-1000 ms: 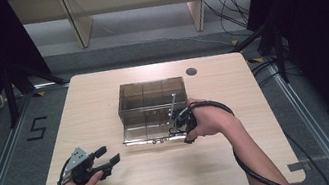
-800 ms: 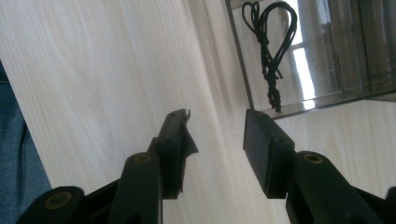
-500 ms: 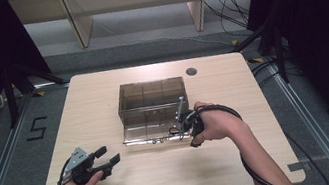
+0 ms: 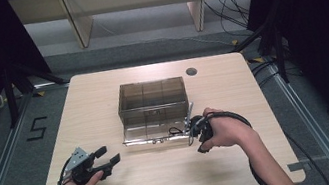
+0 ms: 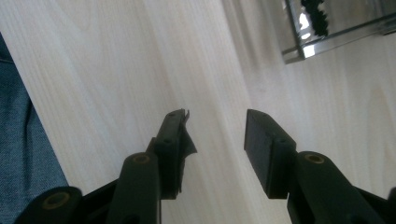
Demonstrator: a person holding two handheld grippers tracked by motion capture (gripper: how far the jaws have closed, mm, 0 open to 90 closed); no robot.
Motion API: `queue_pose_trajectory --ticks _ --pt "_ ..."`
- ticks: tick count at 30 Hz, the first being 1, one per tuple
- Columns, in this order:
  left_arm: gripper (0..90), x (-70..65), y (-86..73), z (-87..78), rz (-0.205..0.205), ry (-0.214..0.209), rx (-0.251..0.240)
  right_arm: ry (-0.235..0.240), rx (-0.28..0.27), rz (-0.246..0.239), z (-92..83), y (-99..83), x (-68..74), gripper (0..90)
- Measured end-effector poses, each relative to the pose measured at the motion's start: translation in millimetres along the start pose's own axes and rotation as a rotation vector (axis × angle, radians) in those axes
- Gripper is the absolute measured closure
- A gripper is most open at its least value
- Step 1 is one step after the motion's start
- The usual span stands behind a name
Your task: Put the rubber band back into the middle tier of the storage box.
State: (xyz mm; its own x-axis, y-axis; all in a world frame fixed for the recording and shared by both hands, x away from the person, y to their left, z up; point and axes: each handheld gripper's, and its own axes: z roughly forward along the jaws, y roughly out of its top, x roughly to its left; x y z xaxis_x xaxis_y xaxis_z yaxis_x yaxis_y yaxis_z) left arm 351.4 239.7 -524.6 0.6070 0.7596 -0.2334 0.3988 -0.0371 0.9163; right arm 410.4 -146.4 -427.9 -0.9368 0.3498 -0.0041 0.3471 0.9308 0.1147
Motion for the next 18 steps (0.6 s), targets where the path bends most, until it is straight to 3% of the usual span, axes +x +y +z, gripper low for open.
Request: queue_pose_trajectory --ticks 2,7,11,17,18 --pt "30.1 -0.8 -0.4 0.4 -0.015 0.0 -0.002 0.009 -0.015 -0.011 4.8 -6.3 -0.1 59.3" --pt "30.1 0.0 0.0 0.0 0.0 0.001 0.001 0.017 -0.006 0.005 9.4 -12.6 1.8 59.0" --pt "30.1 0.1 0.0 0.1 -0.001 0.0 0.001 0.013 0.016 0.05 13.4 -17.9 6.9 58.9" --pt "30.1 0.3 0.1 0.0 -0.002 0.0 0.002 0.015 -0.017 0.063 19.0 -29.0 10.3 58.3" --pt "30.1 0.2 0.1 0.1 -0.002 0.001 0.002 0.034 -0.04 0.064 21.0 -32.6 10.4 57.8"
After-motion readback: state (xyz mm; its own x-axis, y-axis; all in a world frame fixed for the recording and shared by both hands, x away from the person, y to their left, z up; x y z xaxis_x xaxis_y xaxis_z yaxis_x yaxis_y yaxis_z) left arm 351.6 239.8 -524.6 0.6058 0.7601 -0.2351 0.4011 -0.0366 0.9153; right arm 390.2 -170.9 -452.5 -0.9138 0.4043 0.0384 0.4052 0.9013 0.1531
